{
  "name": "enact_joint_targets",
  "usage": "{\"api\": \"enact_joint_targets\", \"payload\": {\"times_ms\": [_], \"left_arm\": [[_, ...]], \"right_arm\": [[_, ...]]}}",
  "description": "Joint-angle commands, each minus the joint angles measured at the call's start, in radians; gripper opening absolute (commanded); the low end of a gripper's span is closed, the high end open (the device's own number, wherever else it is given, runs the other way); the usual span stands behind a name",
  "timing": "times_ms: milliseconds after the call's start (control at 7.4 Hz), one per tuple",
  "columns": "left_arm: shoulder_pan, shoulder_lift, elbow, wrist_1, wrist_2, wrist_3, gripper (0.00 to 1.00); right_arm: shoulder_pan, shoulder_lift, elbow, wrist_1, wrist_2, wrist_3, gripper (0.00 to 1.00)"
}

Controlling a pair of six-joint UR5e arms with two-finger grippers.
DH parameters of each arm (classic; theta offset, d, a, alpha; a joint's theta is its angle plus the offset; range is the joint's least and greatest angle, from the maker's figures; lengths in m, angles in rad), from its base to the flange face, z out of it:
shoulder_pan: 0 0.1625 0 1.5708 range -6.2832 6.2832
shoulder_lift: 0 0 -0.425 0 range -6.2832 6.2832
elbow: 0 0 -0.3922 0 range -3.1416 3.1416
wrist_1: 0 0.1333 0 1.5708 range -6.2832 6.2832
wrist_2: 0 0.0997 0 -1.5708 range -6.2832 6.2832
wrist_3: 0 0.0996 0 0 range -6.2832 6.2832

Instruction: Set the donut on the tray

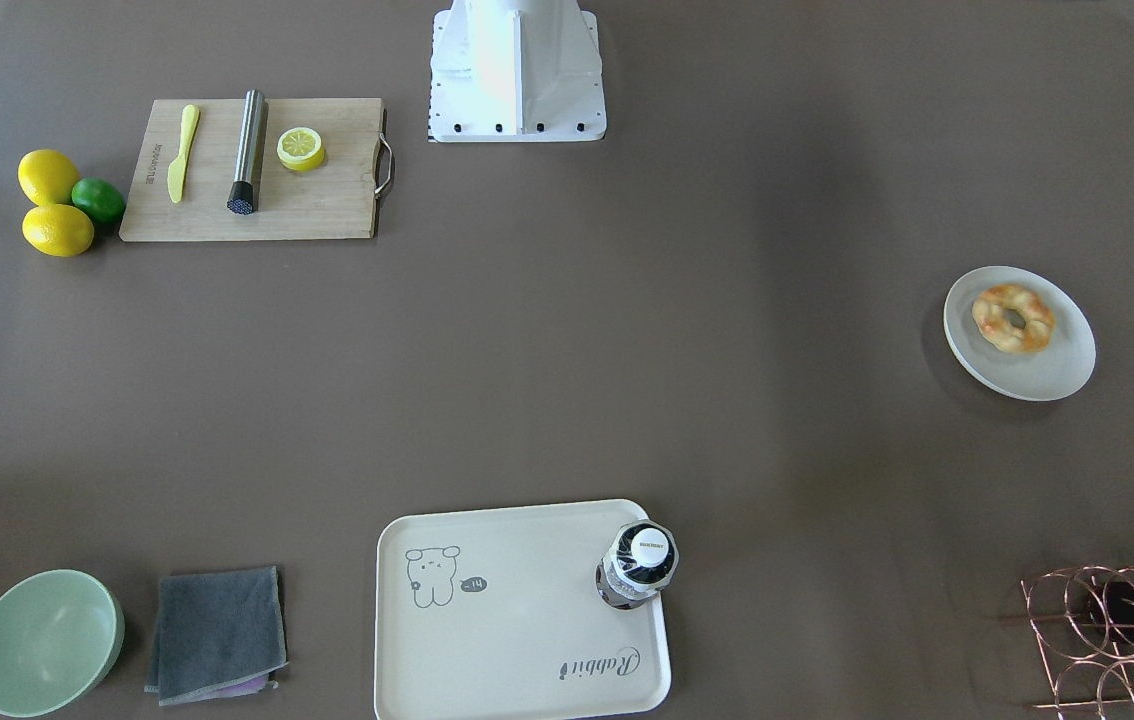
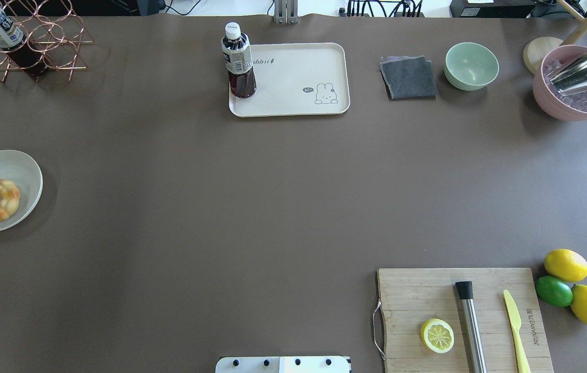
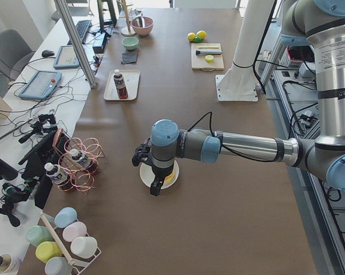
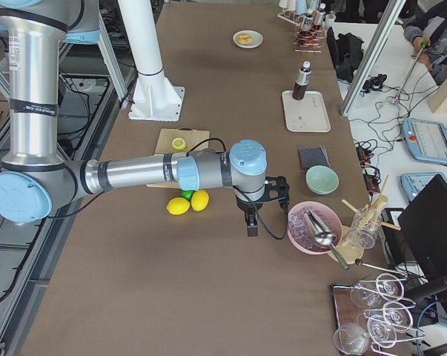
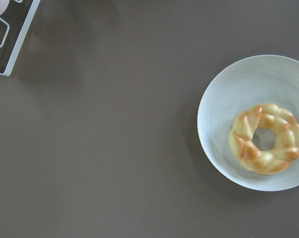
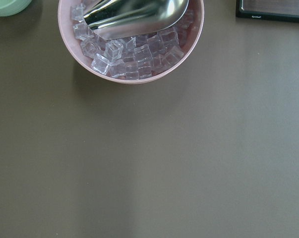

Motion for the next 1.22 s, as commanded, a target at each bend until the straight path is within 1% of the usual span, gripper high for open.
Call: {"api": "enact_joint_targets", "payload": {"times_ms": [0,270,405,541,1081], "left_arm": [[-0.088,0.014,-0.004,-0.001,-0.002,-0.003,0.98],[-0.09,0.017,-0.006,-0.021,-0.001,0.0,0.98],[-0.09,0.043,-0.004,-0.06,0.004,0.0,0.98],[-0.088,0.069,-0.001,-0.129,0.004,-0.003,0.98],[-0.081,0.068,0.004,-0.147,0.001,0.0,0.97]], "right_arm": [[0.0,0.012,0.004,0.0,-0.001,0.01,1.0],[-0.007,0.014,0.008,0.001,0.002,0.011,1.0],[-0.011,0.014,0.01,0.001,0.002,0.011,1.0],[-0.018,0.014,0.008,0.001,0.002,0.011,1.0],[-0.024,0.012,0.007,0.001,0.002,0.013,1.0]]}}
